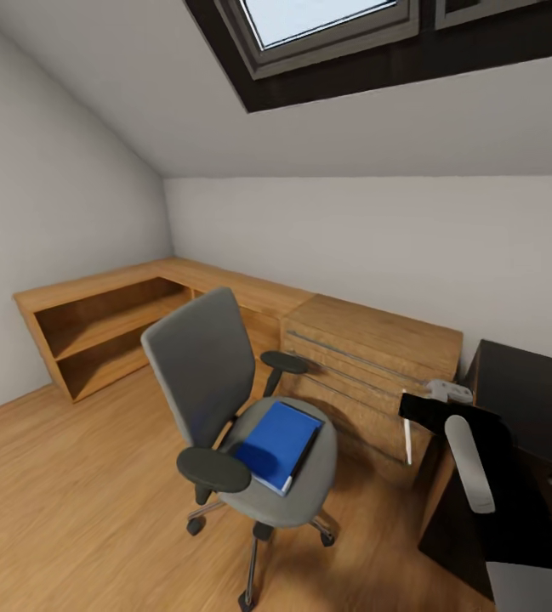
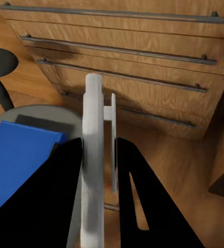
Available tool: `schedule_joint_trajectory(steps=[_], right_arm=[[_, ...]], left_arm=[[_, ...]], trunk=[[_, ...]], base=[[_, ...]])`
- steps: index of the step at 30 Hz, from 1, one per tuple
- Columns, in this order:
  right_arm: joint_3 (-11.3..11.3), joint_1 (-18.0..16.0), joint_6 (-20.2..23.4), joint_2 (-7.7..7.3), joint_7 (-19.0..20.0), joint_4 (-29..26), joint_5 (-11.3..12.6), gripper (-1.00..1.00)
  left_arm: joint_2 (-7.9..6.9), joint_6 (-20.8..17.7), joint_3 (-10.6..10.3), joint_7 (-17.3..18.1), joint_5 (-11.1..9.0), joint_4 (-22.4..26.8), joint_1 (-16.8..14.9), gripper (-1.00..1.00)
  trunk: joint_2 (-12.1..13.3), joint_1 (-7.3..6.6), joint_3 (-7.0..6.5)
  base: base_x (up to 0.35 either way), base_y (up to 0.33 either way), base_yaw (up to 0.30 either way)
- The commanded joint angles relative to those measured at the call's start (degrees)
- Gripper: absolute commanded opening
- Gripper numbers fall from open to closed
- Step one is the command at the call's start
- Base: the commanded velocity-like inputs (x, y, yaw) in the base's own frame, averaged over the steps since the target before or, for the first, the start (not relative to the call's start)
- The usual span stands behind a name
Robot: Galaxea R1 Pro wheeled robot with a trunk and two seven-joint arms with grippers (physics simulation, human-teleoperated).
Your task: In the bedroom, organize the workspace by keeping the computer under the desk, ensuring the monitor is on the desk, placing the keyboard on the desk next to the monitor, placing the mouse on the desk next to the keyboard, moving the folder from the swivel chair onto the desk next to the mouse, stacking the notebook on top of the folder with the pen on top of the notebook, and positioning the swivel chair next to the desk.
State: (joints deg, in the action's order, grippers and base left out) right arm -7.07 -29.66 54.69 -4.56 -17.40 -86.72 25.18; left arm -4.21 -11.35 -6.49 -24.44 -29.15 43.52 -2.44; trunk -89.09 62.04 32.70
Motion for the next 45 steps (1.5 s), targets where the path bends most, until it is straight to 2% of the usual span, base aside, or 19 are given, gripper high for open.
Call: schedule_joint_trajectory(steps=[1,5,7,11,17,18,19,20,22,23,24,25,26,28,30,32,33,36,45], right_arm=[[-0.21,-0.05,0.15,-0.01,-0.55,-0.17,0.68,-1.00],[-0.87,-0.05,0.09,-0.01,-0.53,-0.52,0.66,-1.00],[-1.04,-0.05,0.08,-0.01,-0.53,-0.59,0.66,-1.00],[-1.83,-0.05,0.06,-0.01,-0.56,-0.63,0.59,-1.00],[-2.94,-0.05,0.07,-0.09,-0.51,-0.58,0.41,-1.00],[-3.06,-0.05,0.07,-0.14,-0.50,-0.56,0.39,-1.00],[-3.80,-0.09,0.07,-1.04,-0.51,-0.33,0.34,-1.00],[-3.96,-0.14,0.08,-1.41,-0.53,-0.27,0.33,-1.00],[-4.35,-1.05,0.33,-3.30,-0.63,0.19,0.33,-1.00],[-4.49,-4.32,0.50,-4.87,-0.79,1.34,0.32,-1.00],[-4.53,-7.60,0.56,-5.72,-1.18,3.15,0.31,-1.00],[-4.59,-15.03,0.47,-7.03,-2.46,10.97,0.28,-1.00],[-4.56,-20.56,0.00,-8.35,-3.15,19.05,0.06,-1.00],[-4.29,-26.98,-2.78,-9.98,-3.50,30.58,-0.64,-1.00],[-4.14,-31.36,-8.78,-10.96,-3.63,41.66,-2.65,-1.00],[-4.10,-32.42,-11.54,-11.19,-3.66,45.68,-4.65,-1.00],[-4.11,-32.96,-13.17,-11.27,-3.63,48.18,-6.94,-1.00],[-4.17,-33.26,-14.64,-11.39,-3.54,52.84,-9.36,-1.00],[-4.10,-31.76,-19.68,-11.15,-3.40,56.21,-10.15,-1.00]], left_arm=[[0.02,-0.18,-0.50,-0.52,-0.20,-0.35,-0.02,1.00],[1.00,-0.15,-0.95,-0.52,1.74,-2.42,-0.02,1.00],[1.60,0.03,-1.02,-0.49,3.86,-3.02,-0.02,1.00],[2.60,1.88,-1.05,-0.45,6.18,-3.81,-0.02,1.00],[3.02,10.88,-1.75,-0.50,7.29,-6.97,-0.02,1.00],[3.05,11.44,-1.86,-0.52,7.32,-7.13,-0.02,1.00],[3.11,12.79,-2.17,-0.53,7.39,-7.50,-0.02,1.00],[3.12,12.97,-2.21,-0.55,7.40,-7.55,-0.02,1.00],[3.14,13.41,-2.31,-0.58,7.42,-7.67,-0.02,1.00],[3.15,13.58,-2.35,-0.58,7.43,-7.71,-0.02,1.00],[3.15,13.66,-2.36,-0.59,7.43,-7.73,-0.02,1.00],[3.15,13.78,-2.37,-0.60,7.43,-7.74,-0.02,1.00],[3.15,13.88,-2.38,-0.60,7.44,-7.75,-0.02,1.00],[3.15,13.94,-2.42,-0.61,7.44,-7.75,-0.02,1.00],[3.25,13.97,-2.46,-0.61,7.44,-7.75,-0.02,1.00],[3.29,13.98,-2.46,-0.61,7.46,-7.75,-0.02,1.00],[3.32,13.98,-2.47,-0.61,7.45,-7.75,-0.02,1.00],[3.40,13.98,-2.47,-0.61,7.44,-7.76,-0.02,1.00],[3.42,14.03,-2.47,-0.61,7.45,-7.75,-0.02,1.00]], trunk=[[0.38,-0.23,-0.13],[1.99,-1.11,-0.84],[2.79,-1.55,-1.20],[2.79,-1.55,-1.20],[2.79,-1.55,-1.20],[2.79,-1.55,-1.20],[2.79,-1.55,-1.20],[2.79,-1.55,-1.20],[2.79,-1.55,-1.20],[2.79,-1.55,-1.20],[2.79,-1.55,-1.20],[2.79,-1.55,-1.20],[2.79,-1.55,-1.20],[2.79,-1.55,-1.20],[2.79,-1.55,-1.20],[2.79,-1.55,-1.20],[2.79,-1.55,-1.20],[2.79,-1.55,-1.20],[2.79,-1.55,-1.20]], base=[[-0.001,-0.001,-0.259],[-0.001,0.000,-0.262],[0.000,0.000,-0.264],[0.000,0.000,-0.251],[0.000,0.000,-0.077],[0.000,0.000,-0.021],[0.000,0.000,-0.008],[0.000,0.000,-0.007],[0.000,0.000,-0.004],[0.000,0.000,-0.001],[0.000,0.000,0.000],[0.000,0.000,0.000],[0.000,0.000,0.000],[0.000,0.000,0.000],[0.000,-0.010,0.000],[0.000,-0.071,0.000],[0.000,-0.192,0.000],[0.000,-0.249,0.000],[0.020,-0.296,0.000]])
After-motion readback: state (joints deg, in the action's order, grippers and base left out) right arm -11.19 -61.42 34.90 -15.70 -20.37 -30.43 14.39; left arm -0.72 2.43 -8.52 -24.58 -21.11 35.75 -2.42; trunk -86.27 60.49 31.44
